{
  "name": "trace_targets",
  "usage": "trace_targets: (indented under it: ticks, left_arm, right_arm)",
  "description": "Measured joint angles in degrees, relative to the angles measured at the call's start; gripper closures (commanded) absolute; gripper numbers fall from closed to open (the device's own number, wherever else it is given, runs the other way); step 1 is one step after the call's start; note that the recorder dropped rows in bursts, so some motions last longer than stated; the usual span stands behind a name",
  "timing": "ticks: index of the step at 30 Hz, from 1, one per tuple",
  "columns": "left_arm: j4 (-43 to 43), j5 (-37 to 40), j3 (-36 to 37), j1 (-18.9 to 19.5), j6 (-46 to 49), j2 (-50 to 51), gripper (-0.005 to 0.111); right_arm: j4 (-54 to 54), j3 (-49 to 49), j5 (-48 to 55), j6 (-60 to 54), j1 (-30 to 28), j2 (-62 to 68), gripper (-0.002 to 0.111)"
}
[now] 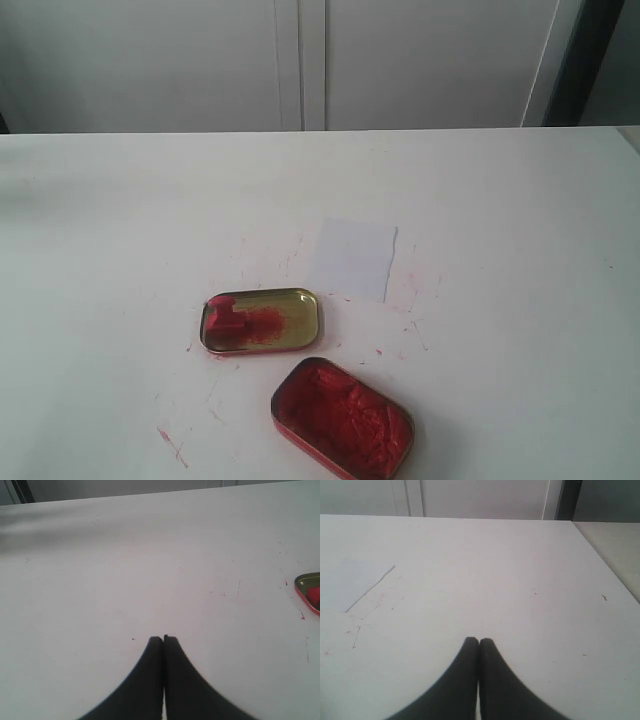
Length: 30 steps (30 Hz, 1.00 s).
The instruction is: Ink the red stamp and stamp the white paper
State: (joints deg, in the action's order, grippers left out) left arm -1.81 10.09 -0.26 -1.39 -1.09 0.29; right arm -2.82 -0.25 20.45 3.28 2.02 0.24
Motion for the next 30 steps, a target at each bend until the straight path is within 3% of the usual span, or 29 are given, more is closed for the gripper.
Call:
trace_targets:
  ticks: [9, 30]
  left_arm:
    - [0.0, -0.5, 0.0, 0.0, 0.0, 0.0, 0.107]
    - [0.0, -15.9, 0.0, 0.0, 0.0, 0.0, 0.107]
  right_arm:
    - [0.0, 0.0, 0.0, 0.0, 0.0, 0.0, 0.108]
    - [0.0, 0.0, 0.0, 0.0, 0.0, 0.0, 0.108]
